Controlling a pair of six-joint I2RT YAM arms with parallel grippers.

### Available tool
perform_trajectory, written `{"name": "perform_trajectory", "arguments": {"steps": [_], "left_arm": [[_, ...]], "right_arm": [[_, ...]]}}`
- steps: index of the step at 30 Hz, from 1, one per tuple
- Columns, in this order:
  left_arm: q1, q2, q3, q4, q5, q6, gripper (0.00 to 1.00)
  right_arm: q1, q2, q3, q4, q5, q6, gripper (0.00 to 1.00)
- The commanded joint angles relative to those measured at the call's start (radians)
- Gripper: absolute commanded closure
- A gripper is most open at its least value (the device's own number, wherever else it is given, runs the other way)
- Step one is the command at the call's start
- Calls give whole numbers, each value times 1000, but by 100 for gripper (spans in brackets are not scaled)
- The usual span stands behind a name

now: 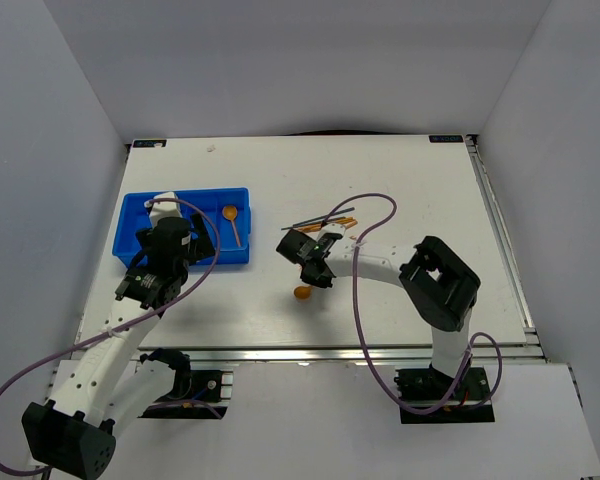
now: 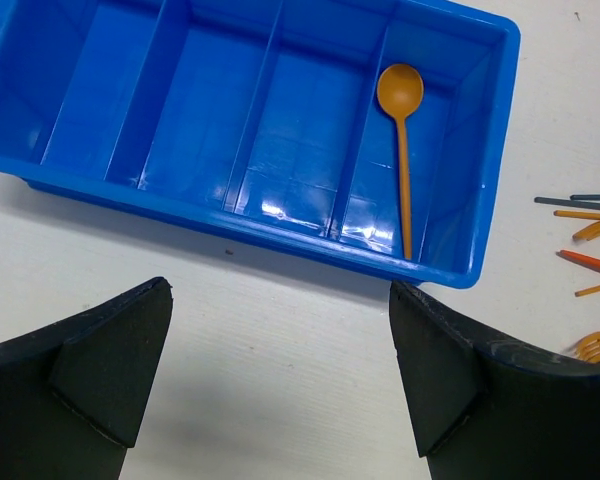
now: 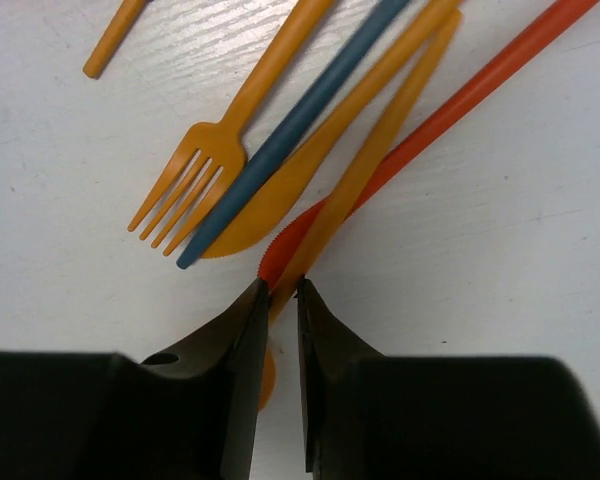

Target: Sort the eating utensils into containers

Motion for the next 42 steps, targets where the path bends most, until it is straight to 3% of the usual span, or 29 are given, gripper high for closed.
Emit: {"name": "perform_trajectory", "arguments": {"steps": [1, 7, 17, 26, 41, 42], "left_arm": [[-5, -11, 2, 21, 22, 8, 2], [-5, -11, 0, 24, 30, 8, 2], [-5, -16, 0, 21, 30, 8, 2], [-5, -8, 0, 19, 28, 8, 2], [-5, -5, 2, 18, 24, 8, 2], [-5, -5, 2, 16, 19, 8, 2]], "right_arm": [[4, 23, 33, -31, 31, 65, 78], [7, 31, 29, -34, 26, 80, 80], [5, 24, -10, -31, 9, 99, 72], [5, -17, -34, -39, 35, 134, 95], [23, -229, -68, -45, 90, 111, 95], [25, -238, -79, -28, 83, 99, 100]]}}
